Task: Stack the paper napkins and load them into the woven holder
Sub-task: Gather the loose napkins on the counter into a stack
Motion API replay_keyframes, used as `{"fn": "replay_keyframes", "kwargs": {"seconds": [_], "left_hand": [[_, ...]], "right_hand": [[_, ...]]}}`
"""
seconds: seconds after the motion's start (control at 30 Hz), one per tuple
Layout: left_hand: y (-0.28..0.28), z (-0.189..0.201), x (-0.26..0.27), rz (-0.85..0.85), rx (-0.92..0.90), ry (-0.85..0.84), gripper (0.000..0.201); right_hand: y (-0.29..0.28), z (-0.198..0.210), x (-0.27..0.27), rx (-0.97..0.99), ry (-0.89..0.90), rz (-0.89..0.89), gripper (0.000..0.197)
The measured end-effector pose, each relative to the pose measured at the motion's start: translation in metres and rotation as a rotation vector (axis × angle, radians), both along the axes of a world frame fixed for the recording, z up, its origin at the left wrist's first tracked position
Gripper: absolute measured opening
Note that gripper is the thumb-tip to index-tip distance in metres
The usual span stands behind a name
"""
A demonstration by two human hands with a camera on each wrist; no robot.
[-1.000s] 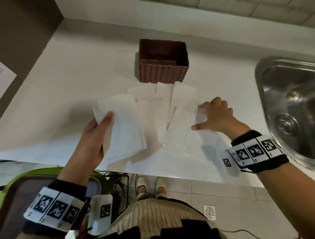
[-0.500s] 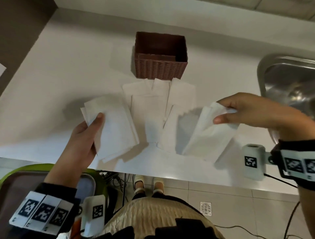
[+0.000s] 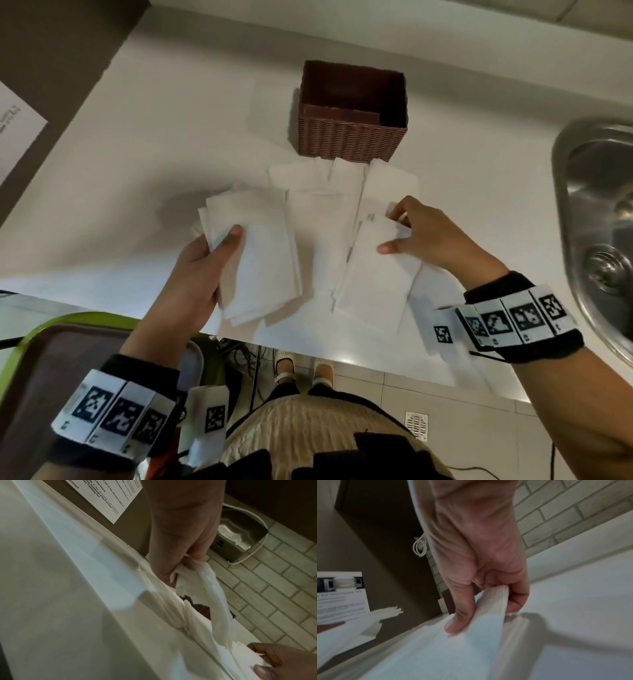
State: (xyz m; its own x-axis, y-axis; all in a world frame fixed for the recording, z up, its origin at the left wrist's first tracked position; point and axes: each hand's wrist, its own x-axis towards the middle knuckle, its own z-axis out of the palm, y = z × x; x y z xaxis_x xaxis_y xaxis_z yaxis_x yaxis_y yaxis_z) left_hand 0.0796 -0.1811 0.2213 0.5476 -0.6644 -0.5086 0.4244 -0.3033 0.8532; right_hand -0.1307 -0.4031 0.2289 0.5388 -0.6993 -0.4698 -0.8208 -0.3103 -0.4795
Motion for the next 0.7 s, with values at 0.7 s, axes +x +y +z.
{"fn": "replay_keyframes", "kwargs": {"seconds": [0.7], "left_hand": [[-0.028, 0.01, 0.002, -0.135, -0.06, 0.013, 0.019]], "right_hand": [[0.015, 0.119, 0.016, 0.416, -0.34, 0.355, 0.024]]}}
